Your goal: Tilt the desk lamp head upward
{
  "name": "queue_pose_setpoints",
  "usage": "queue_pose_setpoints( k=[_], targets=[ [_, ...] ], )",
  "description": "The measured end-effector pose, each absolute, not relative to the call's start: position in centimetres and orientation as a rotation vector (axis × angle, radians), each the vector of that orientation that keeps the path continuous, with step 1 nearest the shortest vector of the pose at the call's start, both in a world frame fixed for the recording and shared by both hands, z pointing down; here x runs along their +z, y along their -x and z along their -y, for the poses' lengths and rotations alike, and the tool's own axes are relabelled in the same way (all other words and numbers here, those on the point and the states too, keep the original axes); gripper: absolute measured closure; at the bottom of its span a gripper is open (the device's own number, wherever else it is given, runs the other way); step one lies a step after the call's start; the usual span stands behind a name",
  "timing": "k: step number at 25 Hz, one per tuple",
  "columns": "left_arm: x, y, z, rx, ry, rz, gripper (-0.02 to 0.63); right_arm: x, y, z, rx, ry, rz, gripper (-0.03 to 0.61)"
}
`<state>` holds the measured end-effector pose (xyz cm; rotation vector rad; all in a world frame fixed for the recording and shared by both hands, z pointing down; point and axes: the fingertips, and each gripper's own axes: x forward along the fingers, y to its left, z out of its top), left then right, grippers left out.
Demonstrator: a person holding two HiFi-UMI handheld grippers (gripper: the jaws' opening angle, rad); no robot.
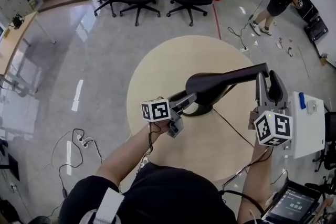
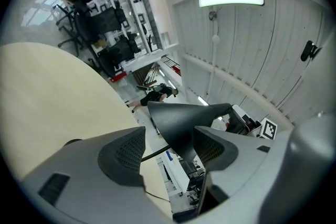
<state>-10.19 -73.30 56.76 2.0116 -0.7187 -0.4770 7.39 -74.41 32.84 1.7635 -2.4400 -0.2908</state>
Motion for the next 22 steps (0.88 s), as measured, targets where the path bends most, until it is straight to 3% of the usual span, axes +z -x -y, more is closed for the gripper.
queue_pose_setpoints(
  k=[22],
  targets=[
    [53.9, 11.9, 73.9, -0.377, -2.165, 0.854, 0.348, 33.9, -8.7, 75.2, -0.089, -1.776, 2.591, 0.416]
  ],
)
